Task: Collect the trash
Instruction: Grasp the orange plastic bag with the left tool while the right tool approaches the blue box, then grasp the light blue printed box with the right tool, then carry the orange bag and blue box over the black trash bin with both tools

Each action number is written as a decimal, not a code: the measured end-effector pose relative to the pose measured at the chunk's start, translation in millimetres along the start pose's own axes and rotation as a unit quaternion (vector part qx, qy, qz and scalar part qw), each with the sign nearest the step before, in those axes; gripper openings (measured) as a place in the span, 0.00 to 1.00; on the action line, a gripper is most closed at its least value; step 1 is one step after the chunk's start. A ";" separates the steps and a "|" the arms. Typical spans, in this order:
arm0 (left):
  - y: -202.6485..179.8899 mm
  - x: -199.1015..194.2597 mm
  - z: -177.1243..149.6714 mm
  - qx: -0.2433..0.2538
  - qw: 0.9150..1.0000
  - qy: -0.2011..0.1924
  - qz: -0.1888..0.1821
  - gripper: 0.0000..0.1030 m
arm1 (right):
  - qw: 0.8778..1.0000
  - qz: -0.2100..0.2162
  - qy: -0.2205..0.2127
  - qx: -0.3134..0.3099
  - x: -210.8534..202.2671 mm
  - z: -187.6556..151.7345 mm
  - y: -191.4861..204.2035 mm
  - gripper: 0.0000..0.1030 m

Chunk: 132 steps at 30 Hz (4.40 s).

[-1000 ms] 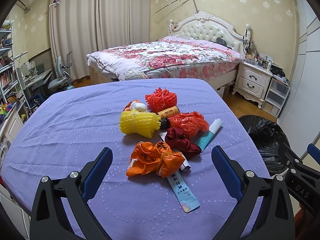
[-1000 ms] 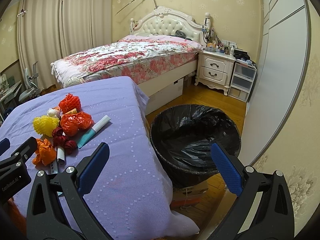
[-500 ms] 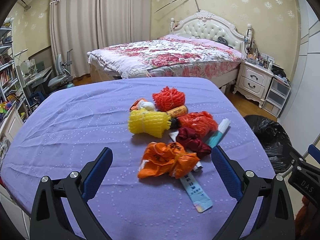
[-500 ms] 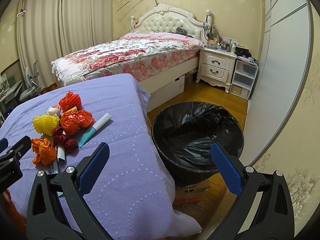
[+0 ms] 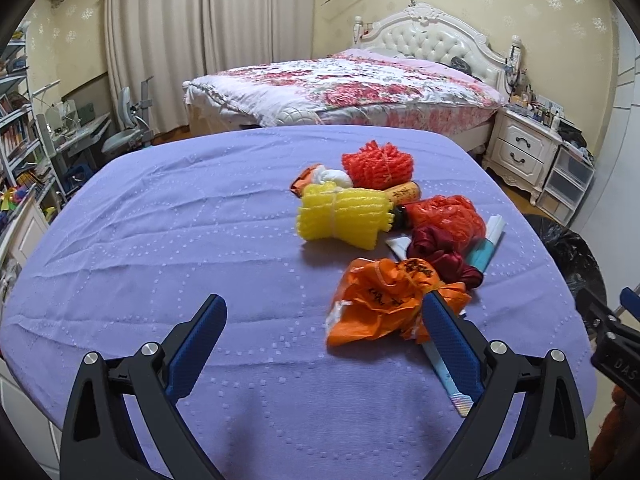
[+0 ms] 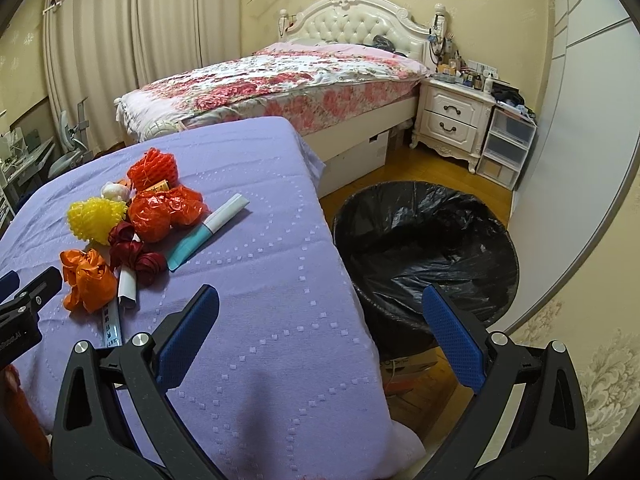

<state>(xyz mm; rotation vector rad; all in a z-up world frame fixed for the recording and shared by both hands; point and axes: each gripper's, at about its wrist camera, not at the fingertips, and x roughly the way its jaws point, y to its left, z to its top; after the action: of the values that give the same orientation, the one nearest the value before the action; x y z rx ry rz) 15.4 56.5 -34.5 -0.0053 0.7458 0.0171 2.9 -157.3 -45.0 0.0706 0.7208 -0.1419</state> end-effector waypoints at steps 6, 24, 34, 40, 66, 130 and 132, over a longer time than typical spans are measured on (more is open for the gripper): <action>-22.5 5.5 1.6 0.023 1.000 -0.005 -0.002 0.92 | 1.000 0.001 0.004 0.008 5.2 0.5 -4.6 0.96; -38.7 20.4 3.0 0.050 0.999 0.017 -0.013 0.92 | 1.000 0.014 0.016 0.019 9.9 -6.5 -9.5 0.96; -26.4 14.7 2.8 0.054 0.998 0.004 -0.036 0.66 | 1.000 0.023 0.021 0.000 9.1 -8.2 4.7 0.96; -19.1 6.7 1.5 0.050 0.998 -0.006 -0.033 0.64 | 0.999 0.026 0.021 -0.009 6.3 -7.5 12.7 0.96; 84.1 -34.6 -25.3 -0.025 0.999 -0.005 0.035 0.63 | 0.977 0.154 0.068 -0.129 -5.0 -32.6 116.4 0.50; -206.8 43.0 73.1 0.126 0.978 -0.056 -0.154 0.63 | 0.993 -0.074 -0.012 0.092 58.7 42.3 -138.4 0.23; -217.2 52.3 74.1 0.135 0.978 -0.051 -0.153 0.64 | 0.992 -0.076 -0.009 0.099 66.1 42.4 -144.7 0.23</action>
<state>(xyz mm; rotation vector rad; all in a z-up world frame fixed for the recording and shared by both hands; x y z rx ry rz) 107.8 -159.1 -15.9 0.1397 0.6331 -0.3754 57.4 -312.0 -59.2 0.2043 0.6925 -0.3605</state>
